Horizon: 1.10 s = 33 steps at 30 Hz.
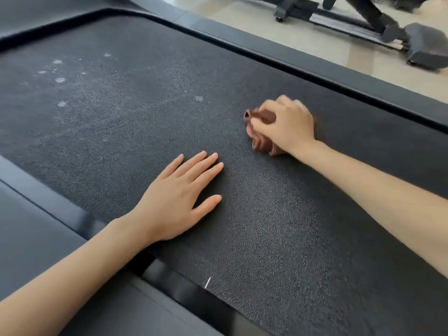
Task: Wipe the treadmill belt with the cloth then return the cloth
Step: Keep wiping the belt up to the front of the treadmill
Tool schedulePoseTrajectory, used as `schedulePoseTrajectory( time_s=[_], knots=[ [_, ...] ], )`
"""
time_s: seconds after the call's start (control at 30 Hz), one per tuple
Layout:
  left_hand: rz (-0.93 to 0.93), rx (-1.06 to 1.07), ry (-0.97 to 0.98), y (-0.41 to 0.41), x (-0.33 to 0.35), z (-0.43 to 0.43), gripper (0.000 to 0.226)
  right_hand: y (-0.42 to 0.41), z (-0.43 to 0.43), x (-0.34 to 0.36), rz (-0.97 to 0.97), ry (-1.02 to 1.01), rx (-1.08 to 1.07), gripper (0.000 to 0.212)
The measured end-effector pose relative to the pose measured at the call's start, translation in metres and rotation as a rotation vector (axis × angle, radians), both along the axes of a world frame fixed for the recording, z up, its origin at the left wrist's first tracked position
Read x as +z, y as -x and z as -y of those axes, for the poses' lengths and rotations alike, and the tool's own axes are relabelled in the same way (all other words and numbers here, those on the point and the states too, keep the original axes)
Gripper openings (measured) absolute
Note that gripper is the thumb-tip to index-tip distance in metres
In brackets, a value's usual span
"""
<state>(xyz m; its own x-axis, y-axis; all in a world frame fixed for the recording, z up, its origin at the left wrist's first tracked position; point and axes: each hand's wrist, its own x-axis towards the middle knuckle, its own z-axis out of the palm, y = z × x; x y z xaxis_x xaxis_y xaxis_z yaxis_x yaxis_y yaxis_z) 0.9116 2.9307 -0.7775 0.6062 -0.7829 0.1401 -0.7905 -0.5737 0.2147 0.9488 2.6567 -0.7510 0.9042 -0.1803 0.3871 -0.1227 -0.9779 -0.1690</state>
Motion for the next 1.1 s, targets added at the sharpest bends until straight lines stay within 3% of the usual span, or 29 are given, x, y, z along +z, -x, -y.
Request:
schedulePoseTrajectory(
  time_s=[0.17,0.27,0.4,0.53,0.67,0.9,1.1],
  knots=[
    [0.007,-0.072,-0.035,-0.024,0.001,-0.033,0.056,0.098,-0.036,-0.003,0.105,0.004,0.330,0.030],
    [-0.007,-0.044,-0.006,-0.030,0.000,-0.048,0.055,0.087,-0.030,-0.005,0.139,0.030,0.366,0.030],
    [-0.017,-0.021,0.029,-0.028,0.001,-0.048,0.054,0.009,-0.031,-0.007,0.141,-0.029,0.181,0.032],
    [-0.017,-0.009,0.032,-0.027,0.002,-0.047,0.054,-0.091,-0.038,0.002,-0.023,-0.017,-0.066,0.037],
    [-0.020,-0.004,0.025,-0.026,0.003,-0.047,0.055,-0.120,-0.065,0.005,-0.068,-0.027,-0.199,0.040],
    [0.025,0.031,-0.012,-0.030,0.007,-0.072,0.061,-0.036,-0.113,-0.011,0.116,0.017,0.234,0.029],
    [-0.023,0.344,-0.077,-0.051,0.008,-0.141,0.089,-0.010,-0.097,-0.004,0.096,-0.031,0.466,0.040]
  ],
)
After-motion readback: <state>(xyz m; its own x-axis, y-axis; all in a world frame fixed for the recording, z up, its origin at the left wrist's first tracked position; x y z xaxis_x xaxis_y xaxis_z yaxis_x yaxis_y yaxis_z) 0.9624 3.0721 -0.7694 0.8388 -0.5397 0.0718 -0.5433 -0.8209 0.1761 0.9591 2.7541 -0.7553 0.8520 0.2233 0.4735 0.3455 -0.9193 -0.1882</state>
